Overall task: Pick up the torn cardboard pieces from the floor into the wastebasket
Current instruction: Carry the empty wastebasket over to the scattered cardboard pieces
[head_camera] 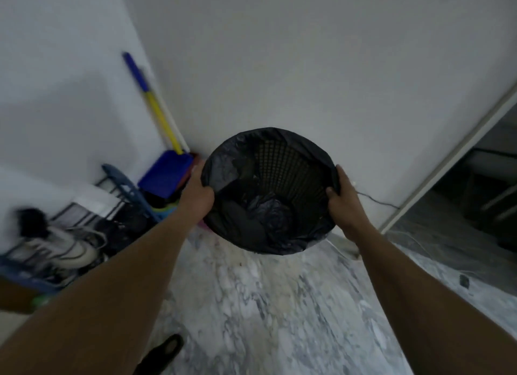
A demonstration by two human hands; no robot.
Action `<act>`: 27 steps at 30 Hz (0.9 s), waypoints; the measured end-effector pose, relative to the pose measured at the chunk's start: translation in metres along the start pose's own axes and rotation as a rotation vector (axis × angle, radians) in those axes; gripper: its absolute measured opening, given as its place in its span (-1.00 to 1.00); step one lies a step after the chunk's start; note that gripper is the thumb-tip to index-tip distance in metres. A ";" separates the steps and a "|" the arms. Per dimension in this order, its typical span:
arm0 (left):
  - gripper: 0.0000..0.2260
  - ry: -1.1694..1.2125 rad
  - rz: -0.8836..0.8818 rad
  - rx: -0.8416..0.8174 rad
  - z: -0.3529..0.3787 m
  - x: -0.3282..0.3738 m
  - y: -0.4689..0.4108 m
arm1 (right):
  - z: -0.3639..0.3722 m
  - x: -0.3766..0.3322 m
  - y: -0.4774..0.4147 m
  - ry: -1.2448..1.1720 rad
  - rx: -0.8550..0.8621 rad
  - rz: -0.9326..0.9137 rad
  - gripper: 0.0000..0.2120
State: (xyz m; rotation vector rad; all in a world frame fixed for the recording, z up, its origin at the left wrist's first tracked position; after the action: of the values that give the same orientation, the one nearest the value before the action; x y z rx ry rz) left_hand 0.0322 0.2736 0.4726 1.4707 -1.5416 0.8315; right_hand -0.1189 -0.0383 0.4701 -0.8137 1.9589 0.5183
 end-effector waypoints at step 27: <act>-0.33 0.332 -0.442 1.363 -0.466 -0.037 0.562 | 0.267 -0.383 0.482 -0.040 -1.285 -0.828 -0.44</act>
State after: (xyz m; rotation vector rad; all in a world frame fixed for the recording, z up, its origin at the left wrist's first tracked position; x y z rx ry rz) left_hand -0.4697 0.7595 0.6875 2.2580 -0.2014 1.8647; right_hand -0.1709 0.5933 0.6892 -2.2003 0.8785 1.2314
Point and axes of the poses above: each hand's wrist, its own y-axis away from the middle knuckle, its own z-axis out of the palm, x = y × z, the point moved 9 cm from there along -y, towards the middle knuckle, and after that the axes turned 12 degrees about x, right-handed, at the moved point
